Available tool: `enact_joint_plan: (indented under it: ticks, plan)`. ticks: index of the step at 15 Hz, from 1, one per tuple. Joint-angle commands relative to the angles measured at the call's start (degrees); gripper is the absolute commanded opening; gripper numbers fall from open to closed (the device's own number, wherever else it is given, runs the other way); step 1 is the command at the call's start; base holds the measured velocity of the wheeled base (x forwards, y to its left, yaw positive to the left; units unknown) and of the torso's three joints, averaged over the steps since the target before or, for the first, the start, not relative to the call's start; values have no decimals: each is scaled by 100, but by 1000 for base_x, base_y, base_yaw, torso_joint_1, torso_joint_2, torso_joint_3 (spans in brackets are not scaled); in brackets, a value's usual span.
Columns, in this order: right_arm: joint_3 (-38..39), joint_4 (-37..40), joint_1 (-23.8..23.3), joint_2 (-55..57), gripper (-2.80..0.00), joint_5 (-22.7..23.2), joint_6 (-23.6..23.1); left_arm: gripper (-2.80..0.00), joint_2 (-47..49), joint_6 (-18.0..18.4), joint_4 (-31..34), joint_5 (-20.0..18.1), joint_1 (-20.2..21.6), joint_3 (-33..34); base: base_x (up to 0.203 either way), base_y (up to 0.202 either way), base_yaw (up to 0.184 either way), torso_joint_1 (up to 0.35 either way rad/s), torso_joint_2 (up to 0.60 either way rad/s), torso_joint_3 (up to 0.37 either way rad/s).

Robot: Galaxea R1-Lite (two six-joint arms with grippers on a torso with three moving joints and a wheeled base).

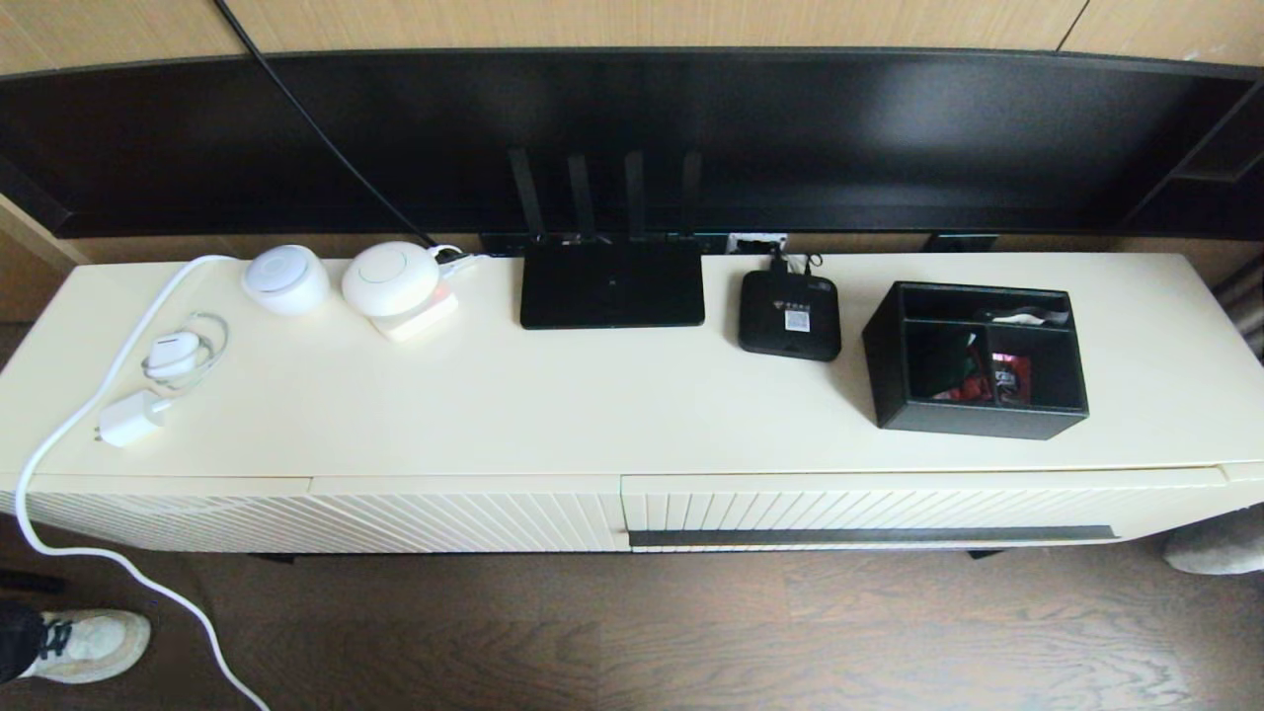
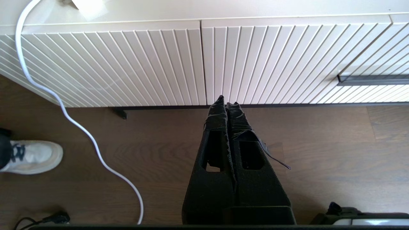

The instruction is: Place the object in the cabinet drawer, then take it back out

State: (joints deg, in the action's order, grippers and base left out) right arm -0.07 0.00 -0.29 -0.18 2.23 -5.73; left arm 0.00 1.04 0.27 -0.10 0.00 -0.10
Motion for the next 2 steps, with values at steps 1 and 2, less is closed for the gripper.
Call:
enact_joint_plan:
  ticks: [1,2]
  plan:
    - [-1,0,-6,18,-280,5,-7,-280,0,2,0,1,0,-2,0,0,0,0,0,0]
    - [-1,0,2,18,-280,5,-7,-280,9,2,0,1,0,-1,0,0,0,0,0,0]
